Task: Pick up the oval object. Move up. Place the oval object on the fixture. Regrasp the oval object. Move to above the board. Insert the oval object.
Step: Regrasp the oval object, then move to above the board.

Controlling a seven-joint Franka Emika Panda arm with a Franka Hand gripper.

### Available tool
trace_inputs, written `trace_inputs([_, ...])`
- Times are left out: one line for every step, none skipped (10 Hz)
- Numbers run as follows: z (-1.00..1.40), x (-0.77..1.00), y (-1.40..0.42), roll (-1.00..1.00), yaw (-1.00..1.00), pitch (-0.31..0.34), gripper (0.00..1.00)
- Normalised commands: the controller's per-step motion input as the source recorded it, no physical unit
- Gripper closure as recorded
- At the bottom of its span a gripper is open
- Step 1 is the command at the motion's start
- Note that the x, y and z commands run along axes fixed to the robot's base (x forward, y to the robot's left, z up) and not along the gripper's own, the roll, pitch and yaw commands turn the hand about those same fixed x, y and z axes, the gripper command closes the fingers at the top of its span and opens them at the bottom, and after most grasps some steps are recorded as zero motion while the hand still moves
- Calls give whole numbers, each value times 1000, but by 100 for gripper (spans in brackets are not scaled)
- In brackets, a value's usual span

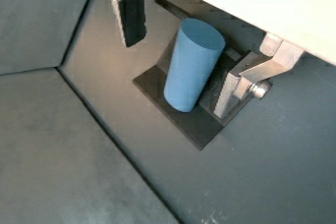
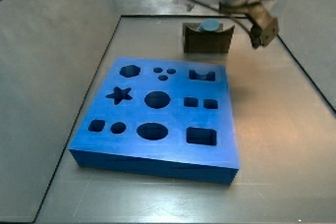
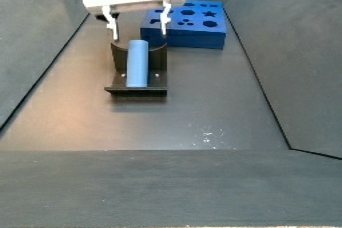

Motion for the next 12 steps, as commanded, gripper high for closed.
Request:
trace_inputs([-848,117,9,82,43,-77,0])
trace_inputs([-694,104,5,76,27,-72,0])
trace_inputs([-499,87,0,68,7,-64,0])
trace_inputs([-403,83,-1,65,1,-60,0])
trace_inputs([-200,45,-9,50,-1,-31,0])
trace_inputs([-172,17,-14,53,-7,-32,0])
trace_inputs([-172,17,-12,52,-7,-33,0])
trace_inputs([-173,17,-12,52,-7,-33,0])
trace_inputs([-172,17,-12,52,-7,-33,0])
trace_inputs([-172,17,-12,52,-7,-33,0])
trace_inputs([0,0,0,0,0,0,100])
trace_inputs([1000,-17,73,53,-208,47,100])
